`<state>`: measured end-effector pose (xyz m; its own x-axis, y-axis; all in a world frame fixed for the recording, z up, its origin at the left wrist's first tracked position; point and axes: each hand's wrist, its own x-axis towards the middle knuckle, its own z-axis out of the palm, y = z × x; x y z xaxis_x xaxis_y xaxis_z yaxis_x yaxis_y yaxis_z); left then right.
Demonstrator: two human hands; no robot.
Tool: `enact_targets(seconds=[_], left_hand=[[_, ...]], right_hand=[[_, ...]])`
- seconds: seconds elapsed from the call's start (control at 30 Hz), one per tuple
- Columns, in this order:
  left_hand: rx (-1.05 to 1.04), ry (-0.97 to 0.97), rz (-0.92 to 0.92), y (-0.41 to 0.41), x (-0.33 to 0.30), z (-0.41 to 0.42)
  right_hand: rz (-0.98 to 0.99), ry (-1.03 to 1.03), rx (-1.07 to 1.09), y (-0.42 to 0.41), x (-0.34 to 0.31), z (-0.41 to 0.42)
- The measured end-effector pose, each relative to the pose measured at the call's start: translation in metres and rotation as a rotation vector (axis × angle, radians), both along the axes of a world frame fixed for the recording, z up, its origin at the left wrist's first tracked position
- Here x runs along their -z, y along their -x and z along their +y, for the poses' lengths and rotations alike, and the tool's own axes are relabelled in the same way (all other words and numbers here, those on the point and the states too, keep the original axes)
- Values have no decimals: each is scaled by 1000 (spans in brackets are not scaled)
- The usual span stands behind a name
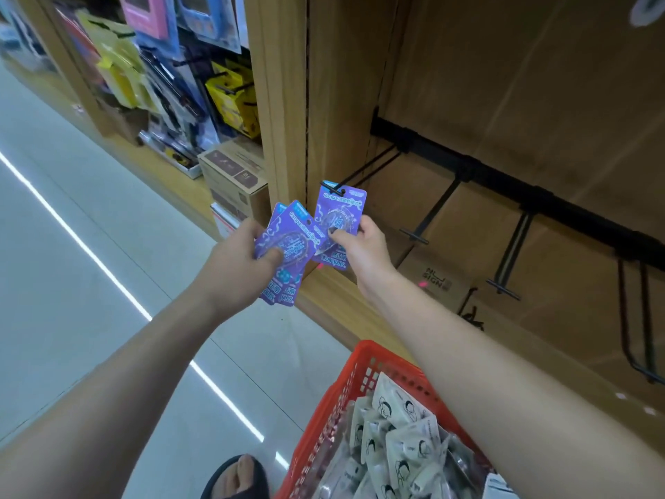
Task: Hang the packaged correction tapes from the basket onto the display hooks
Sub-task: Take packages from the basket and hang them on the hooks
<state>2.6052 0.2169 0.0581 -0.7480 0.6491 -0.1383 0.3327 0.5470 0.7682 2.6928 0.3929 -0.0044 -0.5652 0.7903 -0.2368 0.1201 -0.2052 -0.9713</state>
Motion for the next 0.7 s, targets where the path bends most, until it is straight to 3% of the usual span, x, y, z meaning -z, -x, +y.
enact_targets(seconds=[0.47, 0.7], left_hand=[[28, -41, -38, -3, 10, 16], [15, -75, -75, -4, 14, 26]], right_hand=[[68, -12, 15, 5, 22, 2], [-35, -21, 132, 19, 26, 34]])
